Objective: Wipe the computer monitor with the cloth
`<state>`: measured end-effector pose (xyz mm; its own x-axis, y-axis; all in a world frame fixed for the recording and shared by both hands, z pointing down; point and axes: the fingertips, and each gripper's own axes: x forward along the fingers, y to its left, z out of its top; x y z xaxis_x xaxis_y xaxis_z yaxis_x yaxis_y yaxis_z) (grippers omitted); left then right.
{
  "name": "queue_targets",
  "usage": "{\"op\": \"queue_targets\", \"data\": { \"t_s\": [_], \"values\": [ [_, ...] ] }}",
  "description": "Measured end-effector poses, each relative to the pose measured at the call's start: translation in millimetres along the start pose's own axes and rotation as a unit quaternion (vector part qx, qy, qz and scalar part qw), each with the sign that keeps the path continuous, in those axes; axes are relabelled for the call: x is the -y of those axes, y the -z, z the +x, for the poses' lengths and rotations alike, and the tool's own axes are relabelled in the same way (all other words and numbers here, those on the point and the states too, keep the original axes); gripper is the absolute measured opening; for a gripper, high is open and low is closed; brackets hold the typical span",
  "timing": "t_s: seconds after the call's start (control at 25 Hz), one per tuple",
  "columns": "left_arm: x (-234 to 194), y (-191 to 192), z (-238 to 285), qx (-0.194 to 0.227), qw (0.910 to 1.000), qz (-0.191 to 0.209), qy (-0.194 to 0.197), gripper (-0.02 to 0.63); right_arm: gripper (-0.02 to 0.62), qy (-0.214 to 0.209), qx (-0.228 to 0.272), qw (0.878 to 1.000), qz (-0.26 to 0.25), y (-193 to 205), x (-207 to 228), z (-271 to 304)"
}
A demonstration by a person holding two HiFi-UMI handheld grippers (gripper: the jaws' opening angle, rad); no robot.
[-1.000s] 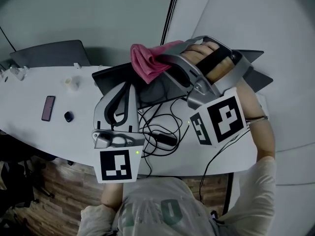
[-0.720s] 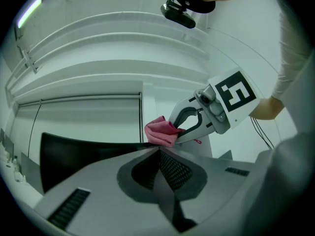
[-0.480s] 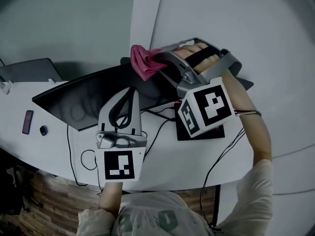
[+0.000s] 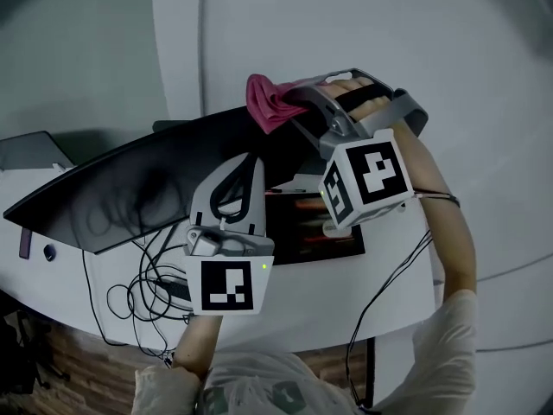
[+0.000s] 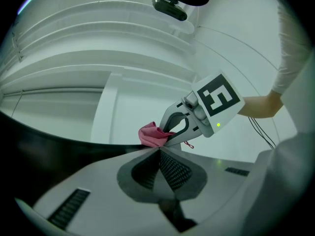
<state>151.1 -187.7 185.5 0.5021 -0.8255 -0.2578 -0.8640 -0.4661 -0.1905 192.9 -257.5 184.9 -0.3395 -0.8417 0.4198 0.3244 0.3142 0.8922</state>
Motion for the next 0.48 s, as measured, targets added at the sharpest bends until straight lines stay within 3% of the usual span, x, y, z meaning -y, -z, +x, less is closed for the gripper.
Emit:
{"op": "queue_targets", "data": {
  "t_s": [0.48],
  "values": [
    [68,10,84,0.008,0.9989,-0.011,0.044,0.014,0.051,-0.003,-0.033,0.998,0.045,109,-19,-1]
  ]
}}
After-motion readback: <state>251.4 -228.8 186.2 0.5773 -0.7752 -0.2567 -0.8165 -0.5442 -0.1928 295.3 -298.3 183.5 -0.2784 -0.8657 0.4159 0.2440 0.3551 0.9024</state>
